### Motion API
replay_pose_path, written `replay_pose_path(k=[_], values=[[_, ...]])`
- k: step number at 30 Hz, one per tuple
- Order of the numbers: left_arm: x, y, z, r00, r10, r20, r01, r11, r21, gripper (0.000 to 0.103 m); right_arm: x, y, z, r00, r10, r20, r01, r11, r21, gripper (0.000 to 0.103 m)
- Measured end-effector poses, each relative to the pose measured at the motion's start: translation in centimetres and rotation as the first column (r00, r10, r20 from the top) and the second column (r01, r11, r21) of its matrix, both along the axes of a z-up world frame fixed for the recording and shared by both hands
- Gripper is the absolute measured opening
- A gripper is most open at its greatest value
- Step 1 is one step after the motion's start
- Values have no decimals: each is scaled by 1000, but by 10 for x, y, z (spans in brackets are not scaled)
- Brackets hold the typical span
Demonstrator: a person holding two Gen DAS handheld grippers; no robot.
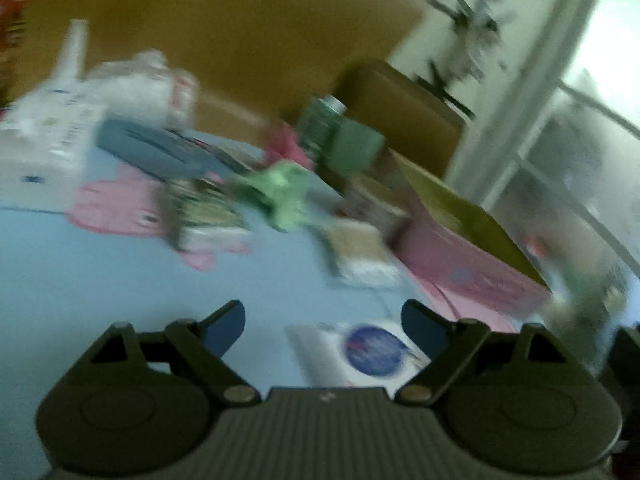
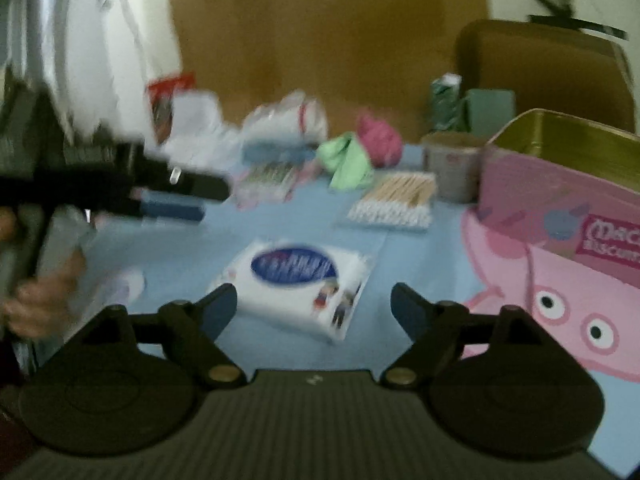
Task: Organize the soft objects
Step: 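Grasp the white wipes packet with blue label using the left gripper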
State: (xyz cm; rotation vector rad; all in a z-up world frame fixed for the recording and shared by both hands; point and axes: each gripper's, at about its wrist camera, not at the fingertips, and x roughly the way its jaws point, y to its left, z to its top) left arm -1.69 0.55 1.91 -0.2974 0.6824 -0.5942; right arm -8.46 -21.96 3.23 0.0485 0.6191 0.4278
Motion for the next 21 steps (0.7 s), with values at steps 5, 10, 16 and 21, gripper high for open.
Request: replay_pose_path(k=[5,10,16,21], values=[[5,-28,-10,992,-43,-115,51,996,67,73,5,6,-6,999,50,0,-49,992,-116,86],[-3,-44,-17,995,-51,-81,61,991,121,61,14,7,-10,996,92,-18,-93,992,-90,75],[1,-70,10,997,-77,-3,77,989,130,60,6,4,0,996,53,78,-44,993,-107,66],[15,-112,47,982,-136,127,121,985,121,60,8,-29,24,971,-77,227,97,992,-75,66]])
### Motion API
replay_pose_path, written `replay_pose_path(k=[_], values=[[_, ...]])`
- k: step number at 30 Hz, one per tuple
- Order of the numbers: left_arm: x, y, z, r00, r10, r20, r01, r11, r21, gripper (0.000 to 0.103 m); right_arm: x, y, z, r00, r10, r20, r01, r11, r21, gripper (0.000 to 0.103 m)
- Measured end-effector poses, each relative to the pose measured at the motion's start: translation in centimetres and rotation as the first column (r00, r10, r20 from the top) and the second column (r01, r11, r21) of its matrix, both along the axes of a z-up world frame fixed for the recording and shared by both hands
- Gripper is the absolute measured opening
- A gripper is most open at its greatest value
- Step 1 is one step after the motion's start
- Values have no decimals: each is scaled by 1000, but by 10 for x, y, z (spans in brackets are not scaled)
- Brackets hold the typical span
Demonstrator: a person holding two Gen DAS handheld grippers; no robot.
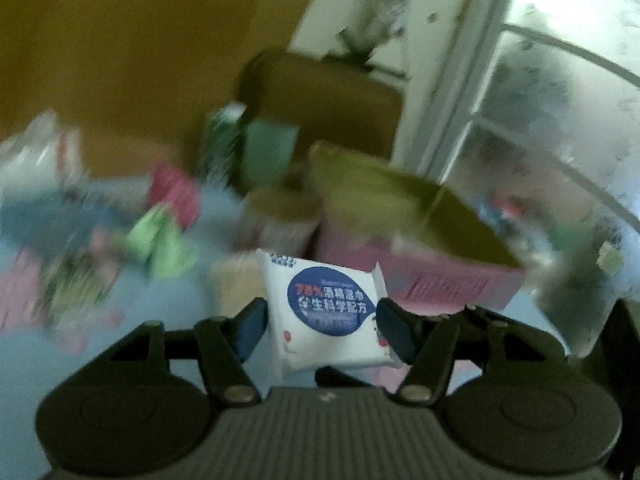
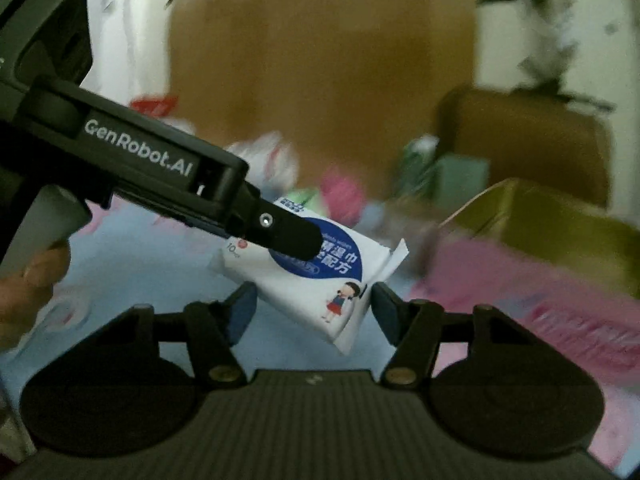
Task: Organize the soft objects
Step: 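Lower the wipes packet into the pink tin and open the left gripper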
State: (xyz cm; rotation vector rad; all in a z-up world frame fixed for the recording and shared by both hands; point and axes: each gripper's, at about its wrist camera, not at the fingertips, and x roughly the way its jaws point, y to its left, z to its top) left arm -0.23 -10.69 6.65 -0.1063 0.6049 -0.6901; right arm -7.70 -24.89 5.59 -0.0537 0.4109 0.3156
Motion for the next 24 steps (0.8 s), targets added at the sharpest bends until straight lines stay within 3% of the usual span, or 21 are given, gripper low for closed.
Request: replay_pose_path(k=[4,7,17,22,24], values=[[15,-50,21,994,-42,105,44,999,-21,60,14,-33,20,988,-110,107,114,993,-32,66],[27,-85,26,988,-89,125,95,994,-45,60,29,-63,26,972,-195,133,202,978,-46,66],[53,-170,7,974,-195,115,195,981,14,62,62,-134,0,905,-424,42,426,902,-70,64],[54,-170,-4,976,-190,104,187,982,38,66,64,-149,-10,835,-548,40,550,834,-46,83],[51,-164,-4,976,-187,113,185,982,30,74,63,-150,-11,821,-569,55,571,820,-43,88]])
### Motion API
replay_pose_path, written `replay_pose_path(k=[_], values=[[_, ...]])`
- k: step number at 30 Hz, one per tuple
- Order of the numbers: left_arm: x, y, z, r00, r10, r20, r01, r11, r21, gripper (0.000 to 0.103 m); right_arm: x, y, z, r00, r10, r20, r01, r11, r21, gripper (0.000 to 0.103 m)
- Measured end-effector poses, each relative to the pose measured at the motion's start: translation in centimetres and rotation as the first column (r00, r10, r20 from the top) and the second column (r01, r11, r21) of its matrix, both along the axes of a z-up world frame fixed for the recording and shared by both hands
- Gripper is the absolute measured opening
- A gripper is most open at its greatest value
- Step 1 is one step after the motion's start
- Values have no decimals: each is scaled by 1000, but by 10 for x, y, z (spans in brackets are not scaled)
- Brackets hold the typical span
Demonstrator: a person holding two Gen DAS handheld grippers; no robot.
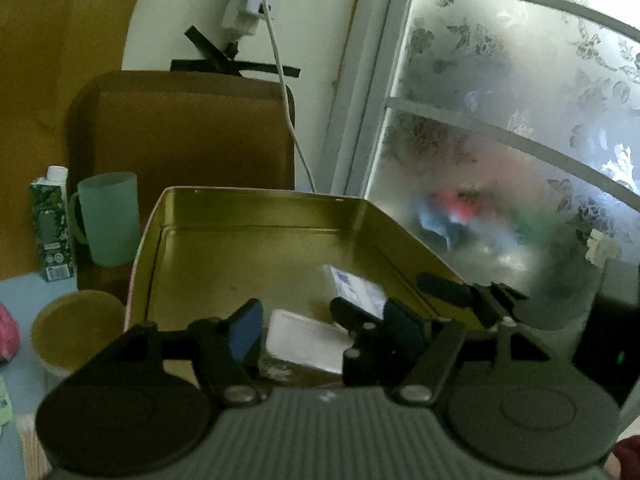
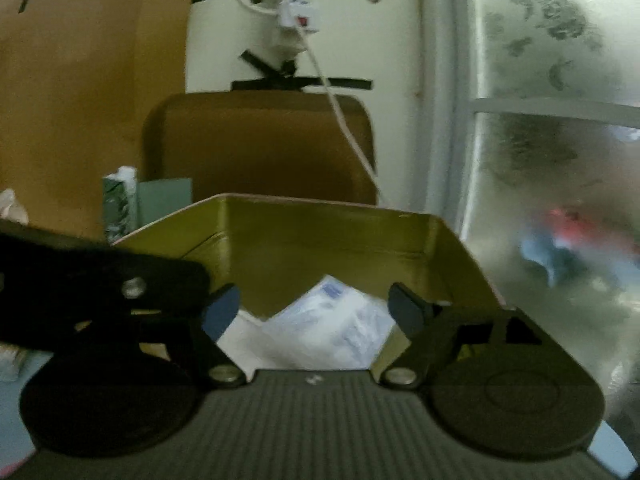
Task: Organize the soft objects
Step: 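Lower the wipes packet into the pink tin and open the left gripper, then move the right gripper toward the bag of cotton swabs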
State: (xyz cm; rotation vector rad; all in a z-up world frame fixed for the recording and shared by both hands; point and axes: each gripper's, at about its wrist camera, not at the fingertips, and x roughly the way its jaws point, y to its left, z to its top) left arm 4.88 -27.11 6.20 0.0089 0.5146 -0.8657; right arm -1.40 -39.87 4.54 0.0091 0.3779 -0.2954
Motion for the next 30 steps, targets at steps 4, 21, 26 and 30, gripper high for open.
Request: replay_pose_path(k=[4,21,26,30], values=[[-11,21,6,1000,-2,19,3,1000,-24,75,-6,5,1,1000,-13,11,13,1000,22,88],[-54,209,-13,969,247,-9,-247,966,-81,78,-40,126,6,975,214,63,-220,969,112,88],[-49,244,-31,941,336,-32,-337,940,-43,78,-31,161,-2,955,297,-5,-293,945,146,88],[-42,264,-43,925,374,-69,-378,925,-41,78,-27,182,-5,940,338,-50,-329,934,137,88]])
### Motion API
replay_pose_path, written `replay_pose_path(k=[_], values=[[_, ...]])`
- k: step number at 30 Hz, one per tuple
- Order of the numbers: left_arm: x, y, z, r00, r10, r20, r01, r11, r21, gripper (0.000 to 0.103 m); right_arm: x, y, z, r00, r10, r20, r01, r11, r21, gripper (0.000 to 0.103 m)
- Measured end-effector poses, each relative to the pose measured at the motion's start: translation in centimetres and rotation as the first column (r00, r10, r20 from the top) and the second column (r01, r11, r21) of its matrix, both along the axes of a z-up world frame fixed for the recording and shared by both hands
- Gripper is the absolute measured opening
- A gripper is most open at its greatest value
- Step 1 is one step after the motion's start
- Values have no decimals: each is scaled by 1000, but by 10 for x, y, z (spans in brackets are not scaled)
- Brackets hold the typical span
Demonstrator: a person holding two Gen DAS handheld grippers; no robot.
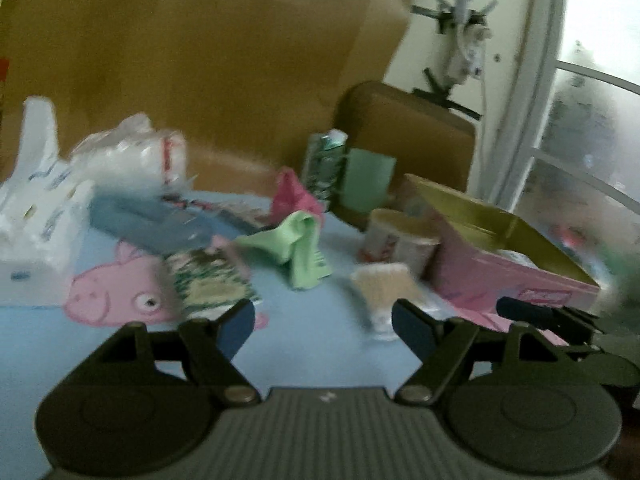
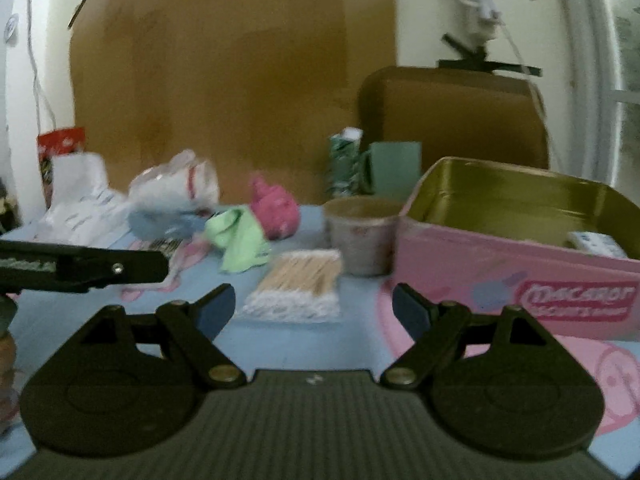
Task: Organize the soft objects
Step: 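Move the right gripper toward the bag of cotton swabs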
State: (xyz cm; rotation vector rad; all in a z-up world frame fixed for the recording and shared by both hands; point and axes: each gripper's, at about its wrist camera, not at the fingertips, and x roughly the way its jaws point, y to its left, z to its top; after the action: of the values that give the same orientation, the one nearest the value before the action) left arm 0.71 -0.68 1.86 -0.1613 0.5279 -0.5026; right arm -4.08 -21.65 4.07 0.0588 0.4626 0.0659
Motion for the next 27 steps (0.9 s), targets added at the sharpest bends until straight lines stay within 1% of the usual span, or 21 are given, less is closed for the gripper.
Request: replay_pose_path(k=[3,6,8,12,16,22,27], values=[[3,5,-5,1000,8,-9,-8,1000,-2,78,5,10,-3,999,16,-33,-16,1000,-3,88],[6,5,-9,1000,-4,-26,3,1000,-12,78,10,17,-7,998,19,-57,-20,1000,-18,88],[5,6,-9,1000,-8,-24,8,1000,-19,78,11,20,-8,997,18,-71,-20,999,-29,88],[3,7,-9,1000,-6,-15,6,1000,-25,82,15,22,-11,995,16,-98,-20,999,-40,88],[4,9,-9,1000,3,-22,-4,1000,-30,83,17,24,-12,994,13,-112,-19,999,-49,88],[7,19,-10,998,59,-27,-60,997,-56,83,23,29,-12,993,31,-112,-38,998,-57,88],[8,26,-9,993,114,-20,-115,991,-69,83,43,39,-7,994,54,-91,-61,996,-65,88]])
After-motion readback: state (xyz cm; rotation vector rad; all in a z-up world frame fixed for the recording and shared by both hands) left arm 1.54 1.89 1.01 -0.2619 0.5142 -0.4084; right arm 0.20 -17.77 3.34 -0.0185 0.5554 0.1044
